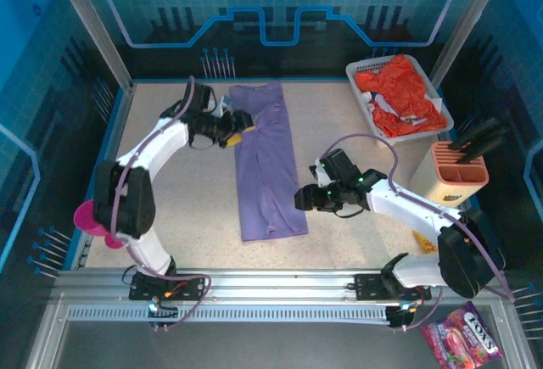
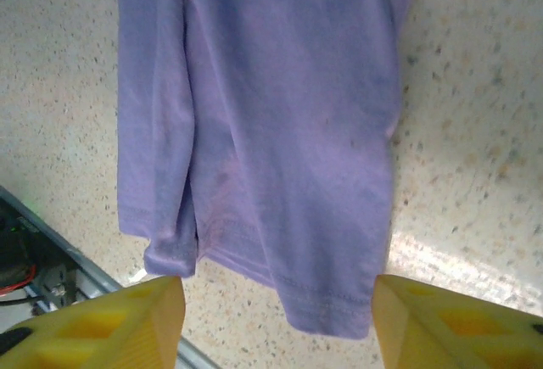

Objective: Fold and stack the t-shirts

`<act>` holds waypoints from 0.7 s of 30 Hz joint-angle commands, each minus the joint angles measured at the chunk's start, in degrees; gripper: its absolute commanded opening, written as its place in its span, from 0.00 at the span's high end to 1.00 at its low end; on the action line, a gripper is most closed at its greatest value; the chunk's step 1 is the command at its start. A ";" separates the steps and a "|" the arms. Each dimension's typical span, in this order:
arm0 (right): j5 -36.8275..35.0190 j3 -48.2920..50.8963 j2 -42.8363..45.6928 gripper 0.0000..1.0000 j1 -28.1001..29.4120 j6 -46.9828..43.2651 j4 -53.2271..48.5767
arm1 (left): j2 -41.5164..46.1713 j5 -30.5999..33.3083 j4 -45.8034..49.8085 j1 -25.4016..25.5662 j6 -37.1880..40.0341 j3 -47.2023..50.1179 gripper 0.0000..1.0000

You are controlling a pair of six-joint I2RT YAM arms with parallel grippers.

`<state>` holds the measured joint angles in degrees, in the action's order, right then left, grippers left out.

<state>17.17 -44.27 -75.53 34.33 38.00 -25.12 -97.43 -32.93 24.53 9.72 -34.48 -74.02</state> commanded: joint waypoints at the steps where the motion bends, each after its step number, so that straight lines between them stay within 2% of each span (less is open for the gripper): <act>1: 3.75 1.97 0.09 0.41 -0.62 1.14 -1.66 | 5.98 1.16 -1.06 0.71 -0.78 12.51 0.30; 6: 4.79 4.96 -1.30 0.42 -0.80 2.50 -2.31 | 19.59 4.54 0.49 2.17 -2.28 28.60 0.37; 10: 7.69 7.99 -2.60 0.43 -0.75 4.91 1.31 | 28.42 3.39 2.97 3.86 -5.22 35.72 0.44; 13: 9.21 9.70 -3.16 0.44 -0.78 6.75 4.27 | 34.15 4.25 3.71 6.64 -8.35 40.33 0.46; 17: 9.02 10.24 -3.87 0.46 -0.75 7.77 5.55 | 36.06 5.17 0.34 10.36 -12.60 45.75 0.46; 21: 9.36 11.46 -4.43 0.47 -0.75 9.08 7.39 | 33.25 6.83 -4.53 13.62 -15.82 48.62 0.47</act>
<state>24.86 -34.13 -79.15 34.06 45.10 -19.64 -62.59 -27.66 23.77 21.56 -45.30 -27.20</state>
